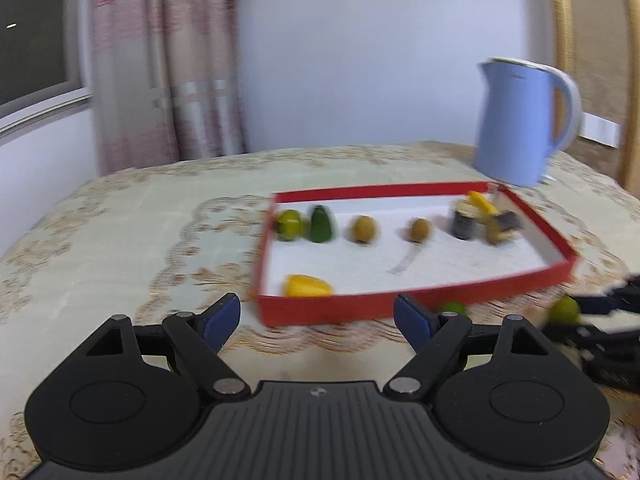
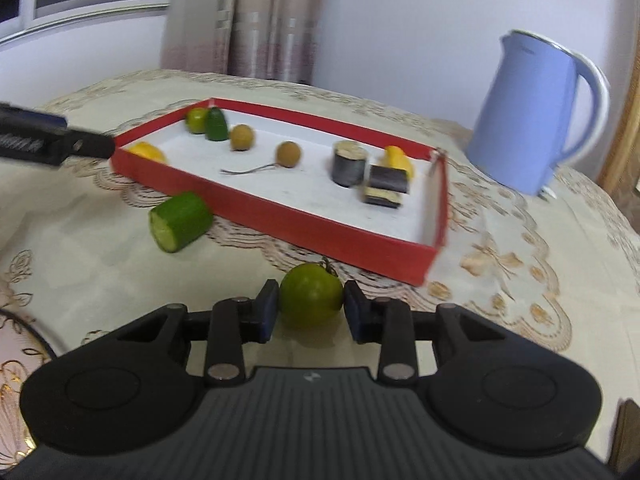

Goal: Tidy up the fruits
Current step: 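Grasp the round green lime on the table with the right gripper, then grasp the green cucumber piece on the table with the left gripper, then carry the cucumber piece toward the tray with the left gripper while the right gripper holds the lime, then lower the cucumber piece into the tray and open the left gripper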

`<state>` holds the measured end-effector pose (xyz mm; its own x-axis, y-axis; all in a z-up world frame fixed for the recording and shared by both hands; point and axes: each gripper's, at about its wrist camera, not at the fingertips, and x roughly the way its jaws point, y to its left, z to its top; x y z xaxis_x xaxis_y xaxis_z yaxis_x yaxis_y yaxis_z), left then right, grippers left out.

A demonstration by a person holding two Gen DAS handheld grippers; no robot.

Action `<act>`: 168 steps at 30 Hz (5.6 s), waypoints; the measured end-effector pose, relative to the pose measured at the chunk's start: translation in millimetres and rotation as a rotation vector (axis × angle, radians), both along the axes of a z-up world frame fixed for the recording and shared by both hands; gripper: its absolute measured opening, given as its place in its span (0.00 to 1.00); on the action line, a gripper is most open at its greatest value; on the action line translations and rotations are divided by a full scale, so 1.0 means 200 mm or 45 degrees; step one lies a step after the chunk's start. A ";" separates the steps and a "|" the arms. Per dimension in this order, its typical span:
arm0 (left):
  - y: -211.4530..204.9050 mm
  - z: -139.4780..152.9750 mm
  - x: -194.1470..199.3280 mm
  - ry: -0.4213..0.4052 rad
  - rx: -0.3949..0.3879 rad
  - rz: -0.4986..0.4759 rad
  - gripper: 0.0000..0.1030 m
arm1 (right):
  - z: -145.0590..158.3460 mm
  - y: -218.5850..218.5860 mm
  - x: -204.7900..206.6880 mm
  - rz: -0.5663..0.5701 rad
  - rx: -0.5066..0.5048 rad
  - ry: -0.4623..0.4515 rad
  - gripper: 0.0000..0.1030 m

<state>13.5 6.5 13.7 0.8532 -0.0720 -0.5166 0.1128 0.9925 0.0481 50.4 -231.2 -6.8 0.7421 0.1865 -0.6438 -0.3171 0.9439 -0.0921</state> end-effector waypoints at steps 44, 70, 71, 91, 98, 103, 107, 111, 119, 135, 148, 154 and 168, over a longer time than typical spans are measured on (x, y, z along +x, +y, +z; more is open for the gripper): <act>-0.18 -0.15 0.00 0.158 0.132 -0.224 0.46 | 0.00 -0.24 -0.03 -0.134 0.434 -0.130 1.00; -0.16 -0.17 0.06 0.203 0.064 -0.153 0.31 | 0.00 -0.21 -0.03 -0.146 0.358 -0.132 1.00; -0.16 -0.17 0.07 0.206 0.064 -0.144 0.31 | 0.00 -0.20 -0.03 -0.144 0.350 -0.135 1.00; -0.13 -0.17 0.11 0.177 0.133 0.033 0.31 | 0.03 -0.12 -0.07 -0.138 0.203 -0.190 1.00; -0.12 -0.14 0.09 0.133 0.161 0.066 0.31 | 0.02 -0.07 -0.08 -0.087 0.093 -0.160 0.96; -0.13 -0.12 0.07 0.106 0.166 0.067 0.31 | 0.01 -0.07 -0.07 -0.077 0.090 -0.115 0.86; -0.13 -0.12 0.07 0.102 0.169 0.061 0.31 | 0.00 -0.07 -0.04 -0.058 0.090 -0.084 0.78; -0.13 -0.11 0.06 0.102 0.167 0.050 0.31 | -0.01 -0.07 0.00 -0.044 0.091 -0.026 0.61; -0.14 -0.10 0.07 0.096 0.167 0.050 0.31 | -0.04 -0.06 0.01 -0.041 0.068 0.014 0.32; -0.13 -0.03 0.10 0.061 0.171 0.059 0.31 | 0.00 -0.06 -0.04 -0.018 0.116 -0.035 0.32; -0.22 0.05 0.39 0.023 0.203 0.095 0.31 | 0.01 -0.07 -0.06 -0.008 0.154 -0.044 0.32; -0.29 0.04 0.51 0.012 0.244 0.094 0.31 | 0.01 -0.08 -0.06 -0.001 0.166 -0.044 0.32; -0.41 -0.03 0.72 0.085 0.262 0.069 0.31 | -0.01 -0.09 -0.06 0.005 0.192 -0.030 0.32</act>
<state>156.9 -74.6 7.4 0.8163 0.0858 -0.5712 0.0694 0.9672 0.2445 39.3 -248.5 -8.0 0.7557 0.2827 -0.5907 -0.3203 0.9463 0.0431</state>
